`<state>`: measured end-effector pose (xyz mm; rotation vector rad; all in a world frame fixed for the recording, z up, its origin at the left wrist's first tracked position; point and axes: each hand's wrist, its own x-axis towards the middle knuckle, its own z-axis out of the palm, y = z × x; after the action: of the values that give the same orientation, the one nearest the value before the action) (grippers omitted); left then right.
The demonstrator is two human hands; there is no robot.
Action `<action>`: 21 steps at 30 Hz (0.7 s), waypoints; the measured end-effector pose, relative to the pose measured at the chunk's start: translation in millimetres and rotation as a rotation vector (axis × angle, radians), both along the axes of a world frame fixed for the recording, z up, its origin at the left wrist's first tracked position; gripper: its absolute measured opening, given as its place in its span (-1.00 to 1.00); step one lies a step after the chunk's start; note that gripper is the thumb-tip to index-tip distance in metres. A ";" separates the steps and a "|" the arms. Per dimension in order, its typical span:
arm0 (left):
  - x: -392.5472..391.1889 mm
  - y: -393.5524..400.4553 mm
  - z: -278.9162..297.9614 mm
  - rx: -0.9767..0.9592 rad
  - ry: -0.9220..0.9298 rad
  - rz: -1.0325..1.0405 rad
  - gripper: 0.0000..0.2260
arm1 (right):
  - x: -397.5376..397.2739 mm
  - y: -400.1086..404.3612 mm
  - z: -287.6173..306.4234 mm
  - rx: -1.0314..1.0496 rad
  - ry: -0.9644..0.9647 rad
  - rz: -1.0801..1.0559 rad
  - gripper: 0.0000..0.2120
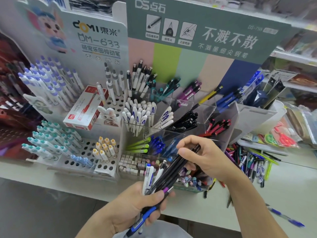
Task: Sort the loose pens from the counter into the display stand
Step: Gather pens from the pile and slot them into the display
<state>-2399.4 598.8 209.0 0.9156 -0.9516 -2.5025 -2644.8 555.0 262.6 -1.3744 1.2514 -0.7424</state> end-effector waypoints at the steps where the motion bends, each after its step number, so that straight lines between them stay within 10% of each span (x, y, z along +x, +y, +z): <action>1: -0.3 -0.6 -0.1 0.003 0.012 0.006 -0.62 | -0.3 2.2 1.6 -0.012 -0.002 -0.017 -0.94; 21: -14.4 -22.0 22.5 -0.114 0.027 0.177 -0.66 | -49.9 8.5 40.9 -0.381 -0.115 -0.833 -0.85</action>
<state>-2413.8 576.8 231.6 0.8871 -0.9507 -2.2833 -2694.6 563.5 303.5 -1.0397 1.6516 -1.6757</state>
